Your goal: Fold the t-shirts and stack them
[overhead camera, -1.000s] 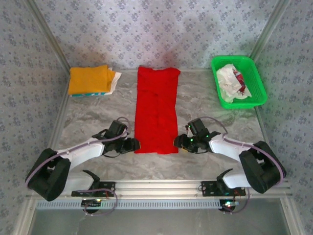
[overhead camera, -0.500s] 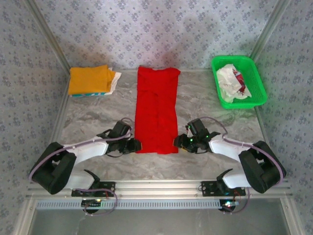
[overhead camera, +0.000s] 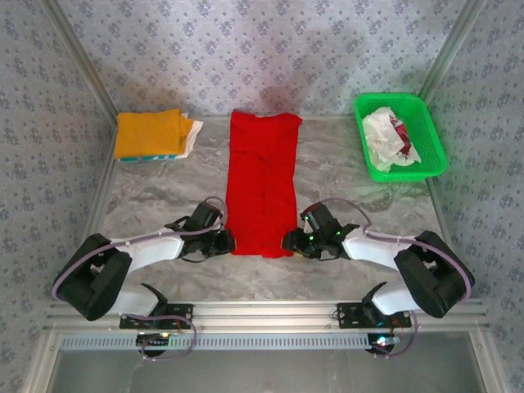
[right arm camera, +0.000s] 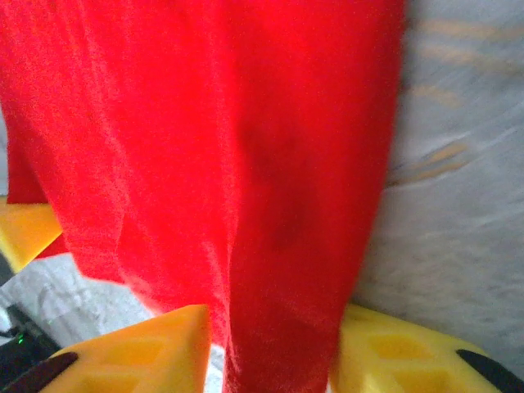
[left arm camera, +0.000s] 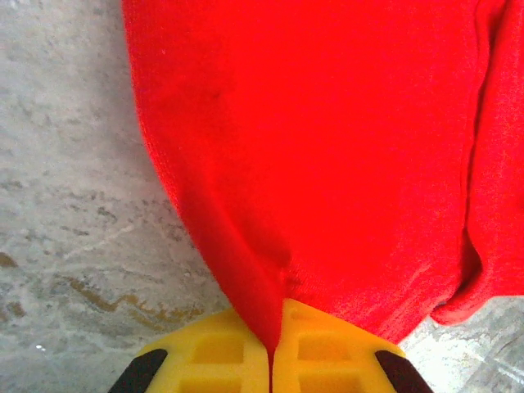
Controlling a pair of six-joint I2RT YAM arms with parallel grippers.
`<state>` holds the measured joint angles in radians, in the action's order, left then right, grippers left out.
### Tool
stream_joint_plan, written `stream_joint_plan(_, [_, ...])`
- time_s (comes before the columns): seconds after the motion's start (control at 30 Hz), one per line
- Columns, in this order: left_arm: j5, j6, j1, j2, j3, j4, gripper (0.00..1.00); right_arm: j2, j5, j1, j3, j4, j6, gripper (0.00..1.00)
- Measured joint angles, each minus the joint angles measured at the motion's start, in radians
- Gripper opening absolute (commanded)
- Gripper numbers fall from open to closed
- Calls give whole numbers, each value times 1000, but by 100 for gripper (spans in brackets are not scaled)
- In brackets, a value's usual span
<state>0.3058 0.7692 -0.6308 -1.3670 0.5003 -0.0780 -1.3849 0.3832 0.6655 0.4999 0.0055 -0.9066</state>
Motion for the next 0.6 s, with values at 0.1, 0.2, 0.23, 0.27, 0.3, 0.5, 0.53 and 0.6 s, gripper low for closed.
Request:
stream_joint_plan(0.1, [-8,0,0,0,0,0,0,-6,2,10,0,3,-14,23])
stream_joint_plan(0.2, [-14,0,0,5,0,-3,0,-8,-4,8,0,-4,-25,14])
stream_joint_plan(0.23, [-15,0,0,8,0,-5,0,-7,-6,6,0,-9,-26,11])
stream_joint_plan(0.27, [-15,0,0,12,0,-8,0,-6,-9,3,0,-14,-25,8])
stream_joint_plan(0.3, [-18,0,0,21,0,-12,0,-3,-12,1,0,-23,-26,4])
stream_joint_plan(0.5, [-22,-1,-1,77,-3,-23,0,35,-29,-14,1,-69,-12,0])
stream_joint_plan(0.53, [-22,-1,-4,81,-10,-23,0,39,-30,-16,1,-77,-8,0])
stream_joint_plan(0.6, [-22,0,-15,84,-25,-23,0,49,-31,-16,0,-85,-2,0])
